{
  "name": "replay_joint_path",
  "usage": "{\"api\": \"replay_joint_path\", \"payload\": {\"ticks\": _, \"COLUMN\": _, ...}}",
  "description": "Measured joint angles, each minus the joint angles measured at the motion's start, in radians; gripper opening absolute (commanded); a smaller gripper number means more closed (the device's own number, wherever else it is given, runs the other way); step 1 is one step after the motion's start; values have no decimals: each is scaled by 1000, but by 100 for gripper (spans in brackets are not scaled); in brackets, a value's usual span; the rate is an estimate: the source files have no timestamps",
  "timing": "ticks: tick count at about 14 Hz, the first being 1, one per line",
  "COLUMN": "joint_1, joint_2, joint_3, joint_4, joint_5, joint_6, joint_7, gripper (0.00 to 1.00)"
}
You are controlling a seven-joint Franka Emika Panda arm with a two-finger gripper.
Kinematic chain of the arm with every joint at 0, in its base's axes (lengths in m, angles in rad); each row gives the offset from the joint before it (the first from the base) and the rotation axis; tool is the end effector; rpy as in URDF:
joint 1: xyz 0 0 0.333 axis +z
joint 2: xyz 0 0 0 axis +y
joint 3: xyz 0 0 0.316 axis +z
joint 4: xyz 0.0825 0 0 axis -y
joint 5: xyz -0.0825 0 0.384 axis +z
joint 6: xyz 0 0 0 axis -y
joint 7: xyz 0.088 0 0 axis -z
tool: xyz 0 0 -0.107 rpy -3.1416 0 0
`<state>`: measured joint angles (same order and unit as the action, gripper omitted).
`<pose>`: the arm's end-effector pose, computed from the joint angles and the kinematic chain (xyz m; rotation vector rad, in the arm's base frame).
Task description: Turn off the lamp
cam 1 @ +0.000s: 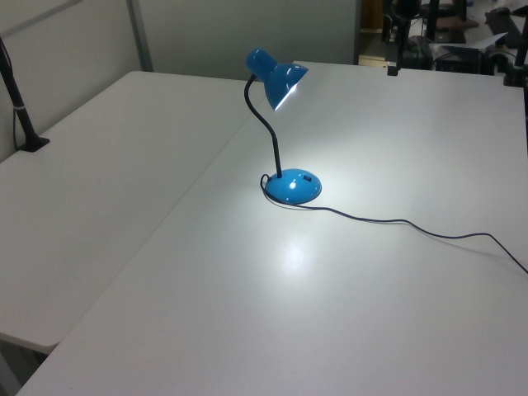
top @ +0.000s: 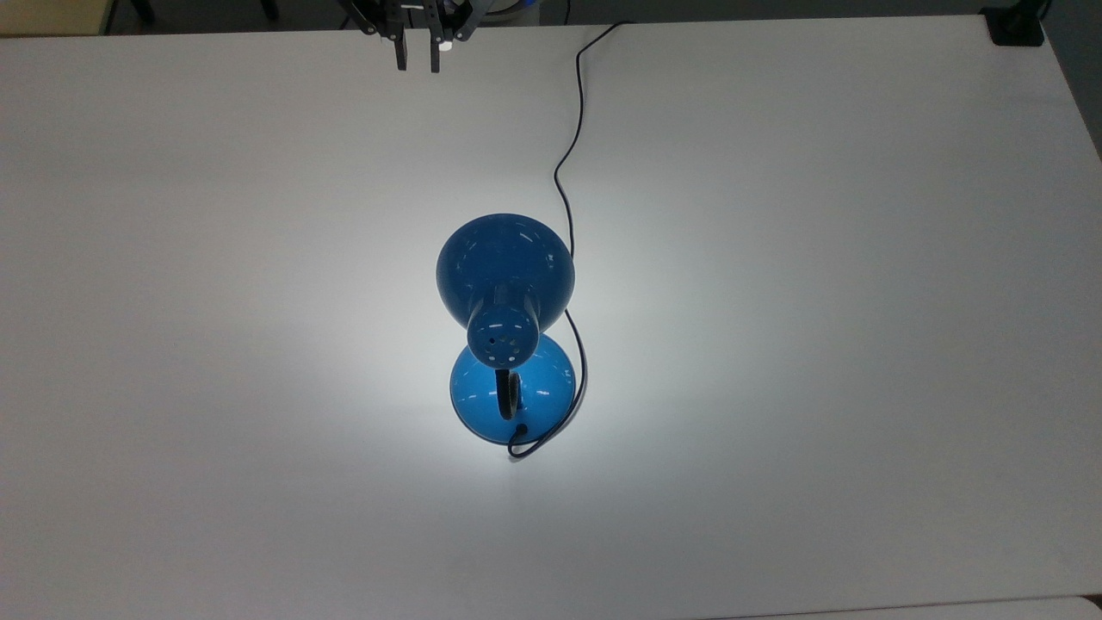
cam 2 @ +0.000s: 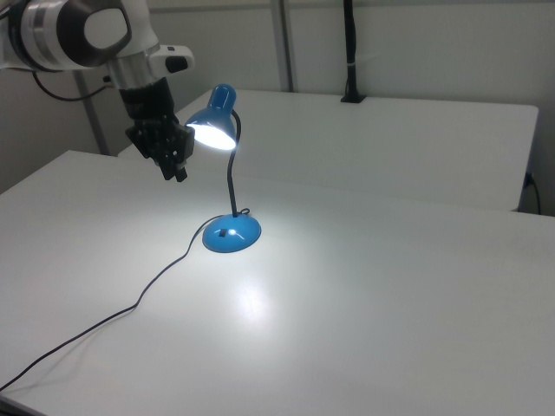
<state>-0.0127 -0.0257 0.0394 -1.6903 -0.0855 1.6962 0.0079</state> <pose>0.5558 0.0070 0.5934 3.0554 0.0430 0.0505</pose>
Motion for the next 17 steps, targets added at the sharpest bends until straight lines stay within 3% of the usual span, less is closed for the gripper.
{"api": "replay_joint_path", "payload": {"ticks": 1, "joint_1": 0, "joint_2": 0, "joint_3": 0, "joint_4": 0, "joint_5": 0, "joint_6": 0, "joint_7": -1, "gripper": 0}}
{"api": "replay_joint_path", "payload": {"ticks": 8, "joint_1": 0, "joint_2": 12, "joint_3": 0, "joint_4": -1, "joint_5": 0, "joint_6": 29, "joint_7": -2, "gripper": 0}}
{"api": "replay_joint_path", "payload": {"ticks": 13, "joint_1": 7, "joint_2": 135, "joint_3": 7, "joint_4": -40, "joint_5": 0, "joint_6": 288, "joint_7": -5, "gripper": 0}}
{"api": "replay_joint_path", "payload": {"ticks": 17, "joint_1": 42, "joint_2": 210, "joint_3": 15, "joint_4": -134, "joint_5": 0, "joint_6": 543, "joint_7": -5, "gripper": 0}}
